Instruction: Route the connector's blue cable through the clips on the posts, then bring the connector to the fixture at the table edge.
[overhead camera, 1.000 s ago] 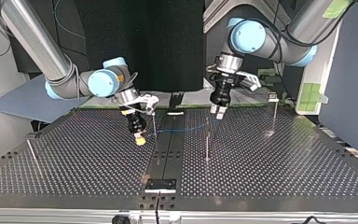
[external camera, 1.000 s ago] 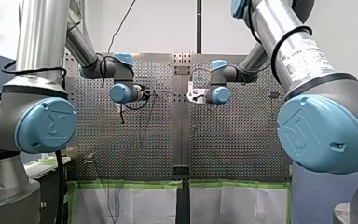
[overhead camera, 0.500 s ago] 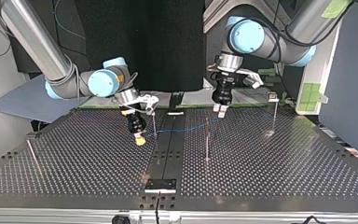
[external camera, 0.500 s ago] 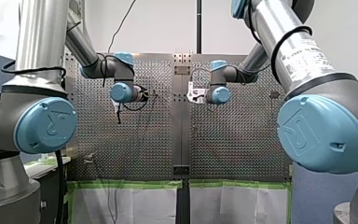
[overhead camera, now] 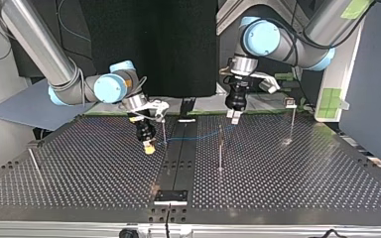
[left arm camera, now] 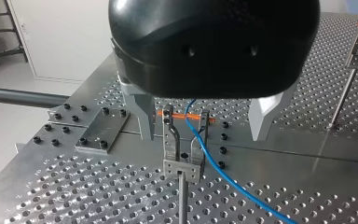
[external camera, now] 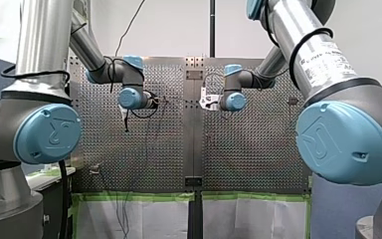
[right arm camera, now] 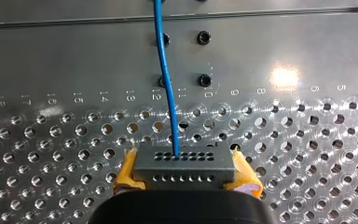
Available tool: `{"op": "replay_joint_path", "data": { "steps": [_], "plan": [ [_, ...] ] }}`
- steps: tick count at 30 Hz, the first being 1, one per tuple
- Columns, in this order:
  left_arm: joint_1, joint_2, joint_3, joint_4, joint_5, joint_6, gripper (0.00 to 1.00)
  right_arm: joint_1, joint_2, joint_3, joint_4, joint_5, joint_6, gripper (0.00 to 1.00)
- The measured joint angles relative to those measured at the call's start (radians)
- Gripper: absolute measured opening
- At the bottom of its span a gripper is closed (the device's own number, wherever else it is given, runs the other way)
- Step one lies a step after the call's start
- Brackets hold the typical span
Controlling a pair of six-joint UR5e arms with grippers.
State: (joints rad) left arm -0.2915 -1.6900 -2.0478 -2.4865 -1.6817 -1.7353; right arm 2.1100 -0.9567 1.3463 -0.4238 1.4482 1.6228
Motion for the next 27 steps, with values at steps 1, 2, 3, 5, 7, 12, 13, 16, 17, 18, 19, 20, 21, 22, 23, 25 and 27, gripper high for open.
{"op": "replay_joint_path", "data": {
  "steps": [1,2,3,5,7,12,13,16,17,18,19,20,21,22,23,25,27],
  "plan": [
    [0.0,0.0,0.0,0.0,0.0,0.0,1.0,0.0,0.0,0.0,0.0,0.0,0.0,0.0],
    [0.0,0.0,0.0,0.0,0.0,0.0,1.0,0.0,0.0,0.0,0.0,0.0,0.0,0.0],
    [0.0,0.0,0.0,0.0,0.0,0.0,1.0,0.0,0.0,0.0,0.001,0.0,0.0,0.0],
    [-0.001,0.0,0.0,0.0,0.0,0.0,1.0,0.0,0.0,0.0,0.003,0.0,0.0,0.0],
    [-0.001,0.0,0.0,0.0,-0.001,0.002,1.0,0.0,0.0,0.0,0.004,0.0,0.0,0.0],
    [-0.005,0.0,0.001,0.002,-0.011,0.028,1.0,0.0,0.001,0.0,0.005,0.0,0.0,0.0],
    [-0.006,0.0,0.002,0.002,-0.015,0.035,1.0,0.0,0.001,0.0,0.005,0.0,0.0,0.0],
    [-0.012,0.0,0.017,-0.009,-0.019,0.047,1.0,-0.001,0.001,0.0,0.007,0.002,-0.001,0.0],
    [-0.014,0.0,0.023,-0.015,-0.017,0.046,1.0,-0.002,0.001,0.0,0.008,0.002,-0.001,0.0],
    [-0.016,0.0,0.032,-0.024,-0.011,0.042,1.0,-0.002,0.001,0.0,0.008,0.003,0.0,0.0],
    [-0.018,0.0,0.039,-0.031,-0.006,0.039,1.0,-0.003,0.001,0.0,0.009,0.003,0.0,0.0],
    [-0.019,0.001,0.044,-0.038,0.0,0.039,1.0,-0.004,0.001,0.0,0.009,0.003,0.0,0.0],
    [-0.021,0.002,0.049,-0.047,0.008,0.041,1.0,-0.005,0.001,0.0,0.009,0.003,0.0,0.0],
    [-0.023,0.002,0.052,-0.054,0.014,0.044,1.0,-0.006,0.001,0.0,0.009,0.003,0.0,0.0],
    [-0.026,0.002,0.055,-0.058,0.02,0.049,1.0,-0.007,0.001,0.0,0.009,0.003,0.0,0.0],
    [-0.036,0.002,0.059,-0.059,0.024,0.062,1.0,-0.008,0.001,0.0,0.009,0.004,-0.001,0.0],
    [-0.049,0.002,0.065,-0.053,0.017,0.071,1.0,-0.009,0.001,0.0,0.009,0.011,-0.004,0.0]
  ]
}}
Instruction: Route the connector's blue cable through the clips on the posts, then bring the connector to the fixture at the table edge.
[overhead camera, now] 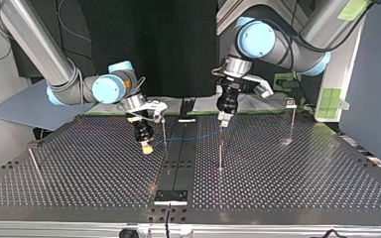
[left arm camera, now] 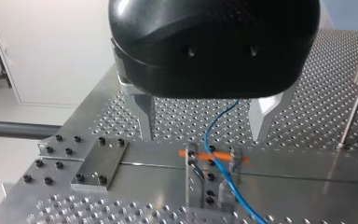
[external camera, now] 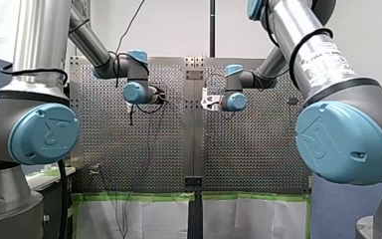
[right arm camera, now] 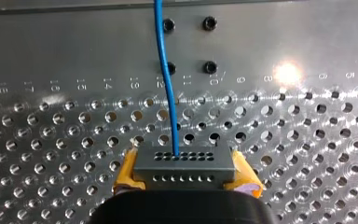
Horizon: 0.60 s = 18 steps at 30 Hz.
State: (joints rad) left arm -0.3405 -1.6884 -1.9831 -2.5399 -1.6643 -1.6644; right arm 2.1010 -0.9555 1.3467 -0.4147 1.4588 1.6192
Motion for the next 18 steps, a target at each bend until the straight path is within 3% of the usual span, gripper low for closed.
{"op": "replay_joint_path", "data": {
  "steps": [18],
  "plan": [
    [-0.145,-0.02,0.079,-0.089,-0.14,0.019,1.0,-0.002,0.002,0.001,-0.003,0.011,-0.004,0.0]
  ]
}}
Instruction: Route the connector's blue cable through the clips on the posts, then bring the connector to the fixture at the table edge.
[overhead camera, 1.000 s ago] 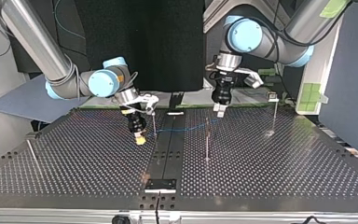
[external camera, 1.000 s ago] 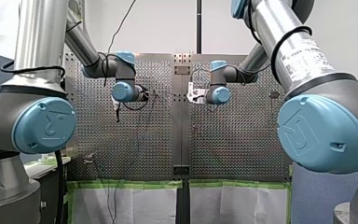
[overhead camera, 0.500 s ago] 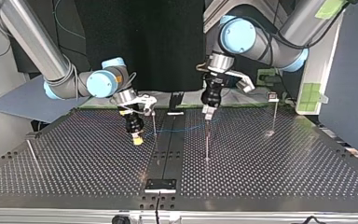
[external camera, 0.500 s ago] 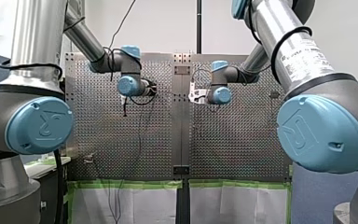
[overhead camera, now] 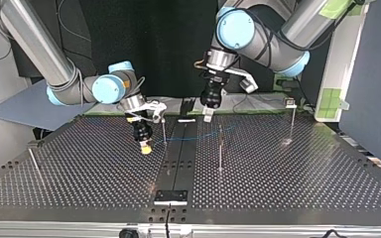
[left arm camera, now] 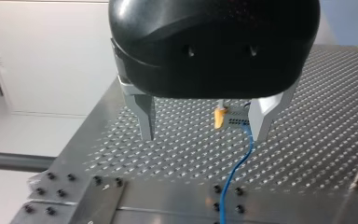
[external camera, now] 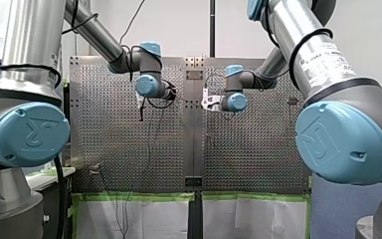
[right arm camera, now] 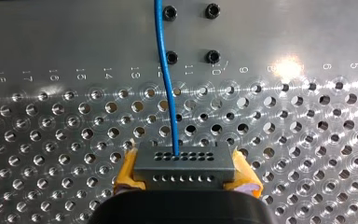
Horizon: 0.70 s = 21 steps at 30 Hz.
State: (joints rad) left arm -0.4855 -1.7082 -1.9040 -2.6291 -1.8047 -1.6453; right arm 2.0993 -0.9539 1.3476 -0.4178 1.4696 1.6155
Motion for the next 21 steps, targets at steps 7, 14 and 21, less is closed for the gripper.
{"op": "replay_joint_path", "data": {
  "steps": [7,14,21],
  "plan": [
    [-0.054,-0.052,0.05,-0.024,-0.056,0.028,1.0,0.0,0.002,0.0,0.002,0.0,0.0,0.0],
    [-0.062,-0.097,0.104,-0.045,-0.112,0.028,1.0,0.001,0.021,0.0,0.003,0.0,-0.001,0.0],
    [-0.063,-0.14,0.159,-0.084,-0.175,0.034,1.0,-0.001,0.03,-0.001,0.0,0.0,-0.001,0.0]
  ]
}}
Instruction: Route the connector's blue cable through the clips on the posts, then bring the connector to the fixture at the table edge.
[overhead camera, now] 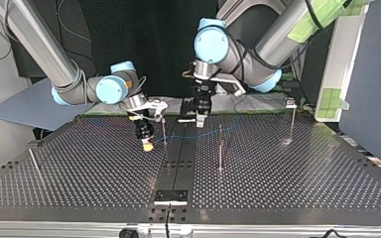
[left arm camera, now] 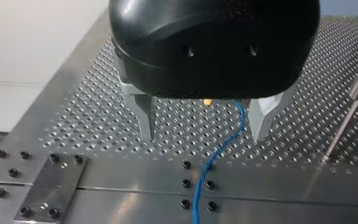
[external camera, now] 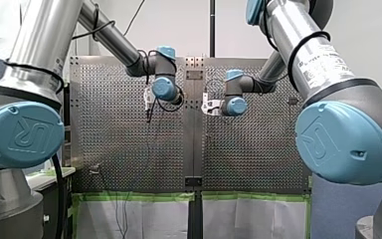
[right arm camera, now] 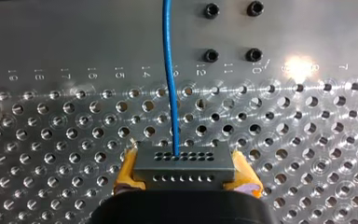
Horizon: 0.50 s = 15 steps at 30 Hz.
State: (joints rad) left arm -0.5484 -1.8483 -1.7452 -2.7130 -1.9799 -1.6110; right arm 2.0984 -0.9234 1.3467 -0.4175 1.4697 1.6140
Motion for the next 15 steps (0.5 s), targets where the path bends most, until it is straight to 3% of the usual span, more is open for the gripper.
{"op": "replay_joint_path", "data": {
  "steps": [6,15],
  "plan": [
    [0.001,-0.042,0.034,0.003,-0.052,0.016,1.0,0.0,0.0,0.0,0.002,-0.001,0.0,0.0],
    [0.007,-0.051,0.058,0.001,-0.127,0.038,1.0,-0.001,0.0,0.0,0.0,0.0,0.0,0.0]
  ]
}}
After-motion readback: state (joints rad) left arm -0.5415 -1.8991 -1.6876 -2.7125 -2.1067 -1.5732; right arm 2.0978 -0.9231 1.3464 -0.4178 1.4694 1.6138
